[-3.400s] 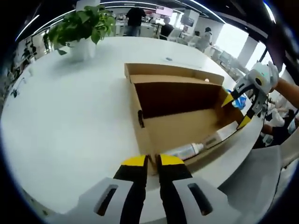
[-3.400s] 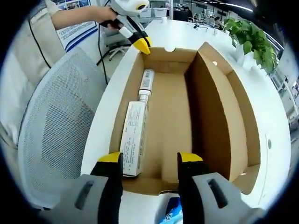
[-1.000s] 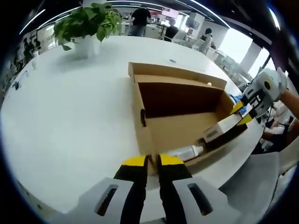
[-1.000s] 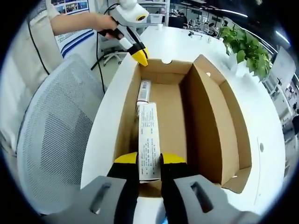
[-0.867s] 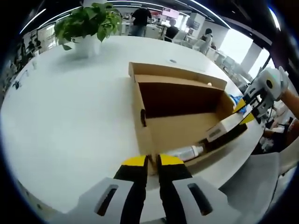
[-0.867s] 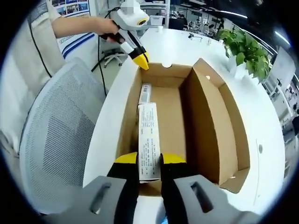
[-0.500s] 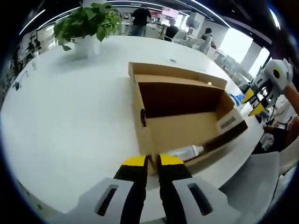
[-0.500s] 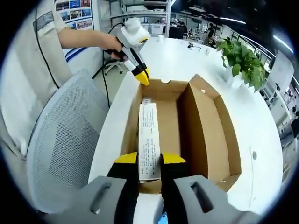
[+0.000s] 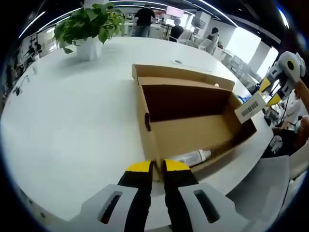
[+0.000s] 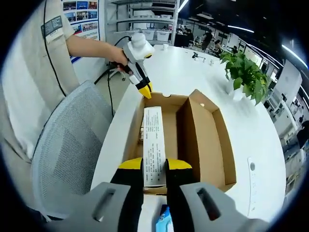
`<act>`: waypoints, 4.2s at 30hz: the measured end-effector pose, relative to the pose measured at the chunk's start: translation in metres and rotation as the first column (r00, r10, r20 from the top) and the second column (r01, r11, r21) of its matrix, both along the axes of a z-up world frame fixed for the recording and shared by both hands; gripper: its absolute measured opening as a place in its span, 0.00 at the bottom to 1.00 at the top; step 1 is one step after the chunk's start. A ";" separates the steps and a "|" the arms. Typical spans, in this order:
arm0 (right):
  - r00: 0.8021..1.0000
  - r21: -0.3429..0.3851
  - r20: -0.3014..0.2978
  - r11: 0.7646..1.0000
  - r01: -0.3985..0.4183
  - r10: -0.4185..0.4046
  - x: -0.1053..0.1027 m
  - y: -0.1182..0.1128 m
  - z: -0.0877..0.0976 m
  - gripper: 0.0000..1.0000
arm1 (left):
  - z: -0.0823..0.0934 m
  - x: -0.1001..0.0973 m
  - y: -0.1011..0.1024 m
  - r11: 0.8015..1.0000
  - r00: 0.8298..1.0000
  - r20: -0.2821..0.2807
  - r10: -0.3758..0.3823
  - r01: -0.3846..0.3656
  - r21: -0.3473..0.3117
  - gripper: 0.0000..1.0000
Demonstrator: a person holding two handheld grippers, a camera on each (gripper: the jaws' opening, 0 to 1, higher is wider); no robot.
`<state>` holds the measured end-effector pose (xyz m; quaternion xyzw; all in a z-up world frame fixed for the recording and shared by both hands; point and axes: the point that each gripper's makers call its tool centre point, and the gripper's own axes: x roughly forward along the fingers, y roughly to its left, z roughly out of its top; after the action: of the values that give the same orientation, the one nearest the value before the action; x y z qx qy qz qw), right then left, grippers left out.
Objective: Operate the shoe box by opening the lid, removing the specified soft item, and placing it in the target area until the item is outside and the box remains undamaged.
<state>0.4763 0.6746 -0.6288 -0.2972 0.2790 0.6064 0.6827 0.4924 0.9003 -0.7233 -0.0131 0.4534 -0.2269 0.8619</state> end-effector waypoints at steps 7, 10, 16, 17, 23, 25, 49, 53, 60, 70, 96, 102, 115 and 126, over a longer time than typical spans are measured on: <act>1.000 -0.013 0.017 1.000 0.019 -0.019 0.006 -0.021 0.010 0.14 | 0.000 0.000 0.000 1.000 1.000 -0.003 0.002 -0.002 0.000 0.05; 1.000 -0.019 0.019 0.999 0.025 -0.025 0.007 -0.031 0.013 0.14 | -0.001 0.000 0.000 1.000 1.000 -0.003 0.003 -0.003 0.002 0.05; 0.999 -0.027 0.019 0.999 0.037 -0.037 0.009 -0.050 0.019 0.14 | -0.001 0.001 0.001 1.000 1.000 -0.002 0.003 -0.003 0.008 0.05; 0.999 -0.028 0.019 0.999 0.041 -0.041 0.010 -0.054 0.020 0.14 | -0.001 0.001 0.001 1.000 1.000 -0.001 0.001 -0.001 0.011 0.05; 0.998 -0.036 0.019 0.997 0.063 -0.062 0.012 -0.072 0.023 0.14 | -0.001 0.001 0.001 1.000 1.000 -0.001 0.000 0.000 0.015 0.05; 0.997 -0.038 0.019 0.997 0.073 -0.072 0.012 -0.079 0.024 0.14 | -0.001 0.001 0.001 1.000 1.000 -0.002 0.002 -0.002 0.016 0.05; 0.987 -0.071 0.043 0.985 0.156 -0.153 0.027 -0.148 0.030 0.14 | -0.002 0.000 0.000 0.999 1.000 -0.010 0.021 -0.021 0.026 0.05; 0.986 -0.079 0.057 0.983 0.163 -0.159 0.032 -0.158 0.030 0.14 | -0.002 0.001 0.000 0.999 1.000 -0.011 0.022 -0.021 0.028 0.05; 0.981 -0.102 0.077 0.977 0.186 -0.179 0.044 -0.181 0.024 0.14 | -0.002 0.001 0.000 0.999 1.000 -0.013 0.021 -0.020 0.035 0.05; 0.976 -0.136 0.073 0.967 0.215 -0.207 0.056 -0.210 0.005 0.14 | -0.002 0.001 0.000 0.999 1.000 -0.018 0.015 -0.015 0.047 0.05; 0.964 -0.239 0.056 0.933 0.267 -0.262 0.085 -0.277 -0.053 0.14 | -0.003 0.001 0.000 0.997 0.998 -0.039 0.041 -0.038 0.069 0.05; 0.961 -0.262 0.048 0.925 0.276 -0.273 0.090 -0.294 -0.067 0.14 | -0.003 0.002 0.000 0.997 0.998 -0.043 0.038 -0.035 0.069 0.05; 0.959 -0.316 0.032 0.907 0.277 -0.282 0.095 -0.324 -0.090 0.15 | -0.004 0.002 0.000 0.997 0.998 -0.054 0.030 -0.026 0.077 0.05; 0.966 -0.374 0.019 0.895 0.245 -0.257 0.092 -0.345 -0.109 0.15 | -0.005 0.002 0.000 0.996 0.998 -0.064 0.021 -0.015 0.089 0.05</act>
<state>0.5684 0.3292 -0.7377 -0.3736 0.4354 0.4537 0.6819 0.4946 0.9000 -0.7283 0.0137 0.4906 -0.1982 0.8485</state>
